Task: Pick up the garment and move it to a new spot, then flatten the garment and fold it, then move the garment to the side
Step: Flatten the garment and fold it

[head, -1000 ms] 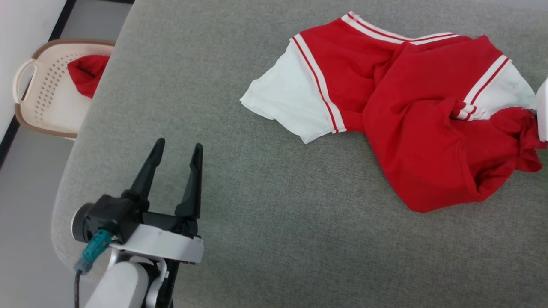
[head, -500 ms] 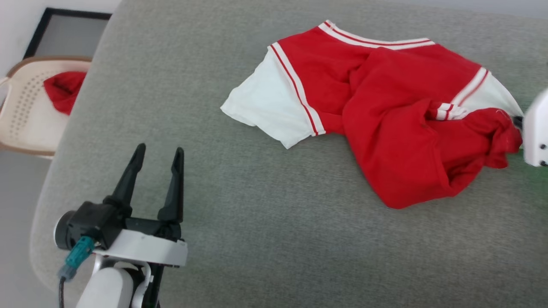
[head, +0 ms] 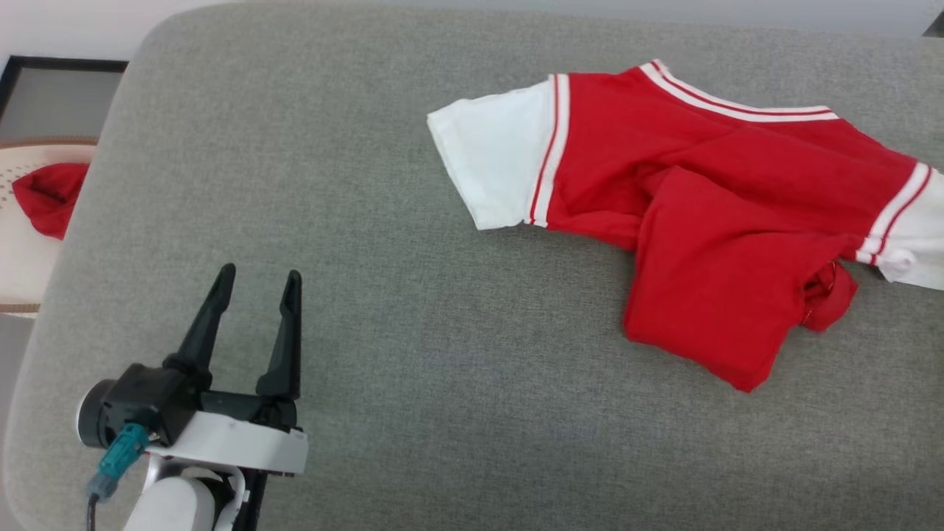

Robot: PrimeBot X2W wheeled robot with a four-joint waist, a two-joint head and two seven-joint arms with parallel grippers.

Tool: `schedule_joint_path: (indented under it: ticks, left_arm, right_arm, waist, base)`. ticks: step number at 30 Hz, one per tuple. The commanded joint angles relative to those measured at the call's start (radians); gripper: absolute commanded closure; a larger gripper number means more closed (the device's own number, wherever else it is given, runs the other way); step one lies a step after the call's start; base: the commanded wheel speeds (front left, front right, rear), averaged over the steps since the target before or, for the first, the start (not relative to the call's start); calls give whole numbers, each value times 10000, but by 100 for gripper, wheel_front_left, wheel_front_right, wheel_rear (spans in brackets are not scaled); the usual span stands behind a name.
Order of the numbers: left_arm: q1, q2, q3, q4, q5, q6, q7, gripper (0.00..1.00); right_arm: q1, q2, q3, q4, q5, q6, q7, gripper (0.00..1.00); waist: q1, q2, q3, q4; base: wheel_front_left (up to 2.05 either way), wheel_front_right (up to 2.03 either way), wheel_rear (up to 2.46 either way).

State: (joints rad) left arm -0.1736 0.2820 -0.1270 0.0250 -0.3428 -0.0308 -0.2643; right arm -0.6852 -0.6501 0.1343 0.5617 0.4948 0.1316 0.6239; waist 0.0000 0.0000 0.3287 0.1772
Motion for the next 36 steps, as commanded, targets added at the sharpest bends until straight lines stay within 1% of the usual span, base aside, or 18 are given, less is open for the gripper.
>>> schedule_joint_path:
  ticks: [1,6,8,9,10,17,20,23,28,32,34,35,36]
  left_arm:
    - [111,15,0,7,56,-30,2,0]
    - [133,70,-61,27,60,-6,54,0]
    - [159,129,-73,38,74,5,85,0]
    - [146,158,-74,38,76,10,103,0]
    - [118,183,-70,24,71,11,142,0]
    - [-146,655,-82,-107,184,-127,484,0]
    - [-401,973,7,-170,113,-239,730,0]
    - [-769,1455,24,-121,206,-419,1075,0]
    - [-1803,2382,-172,353,185,-773,1843,0]
    - [-3009,2957,-466,1202,-529,-953,2517,0]
    - [-3686,3240,-804,1709,-1071,-1006,2919,0]
    - [-4044,3383,-1164,1865,-1447,-1001,3115,0]
    - [-4437,3729,-1590,2046,-1586,-1005,3262,0]
  right_arm:
    - [160,-17,-135,24,-68,-18,-47,100]
    - [443,115,-485,61,-456,-18,-114,100]
    - [473,180,-534,-18,-629,-18,-321,100]
    - [512,226,-602,-56,-710,-18,-520,67]
    - [548,308,-715,-37,-787,-18,-732,0]
    - [991,717,-1078,-363,-1374,-18,-2340,0]
    - [1366,1007,-1203,-859,-1580,-18,-3106,0]
    - [1822,1459,-1445,-1542,-1938,-18,-4038,0]
    - [2857,2977,-1772,-2911,-2574,-16,-5380,0]
    - [3695,4337,-1648,-3842,-2958,-18,-6062,0]
    - [4031,4875,-1544,-4190,-3142,-18,-6355,0]
    - [4210,5154,-1509,-4336,-3132,-18,-6480,0]
    - [4357,5343,-1519,-4473,-3153,-18,-6595,0]
  waist:
    - [0,0,-29,-26]
    - [0,0,-130,-64]
    - [0,0,-202,-98]
    - [0,0,-249,-117]
    - [0,0,-296,-140]
    - [0,0,-749,-460]
    - [0,0,-911,-720]
    - [0,0,-1039,-1049]
    - [0,0,-1062,-1722]
    - [0,0,-907,-2386]
    - [0,0,-764,-2725]
    - [0,0,-666,-2869]
    - [0,0,-565,-3027]
  base:
    - [0,0,0]
    - [0,0,0]
    - [0,0,0]
    - [0,0,0]
    - [0,0,0]
    - [0,0,0]
    - [0,0,0]
    - [0,0,0]
    - [0,0,0]
    - [0,0,0]
    - [0,0,0]
    - [0,0,0]
    - [0,0,0]
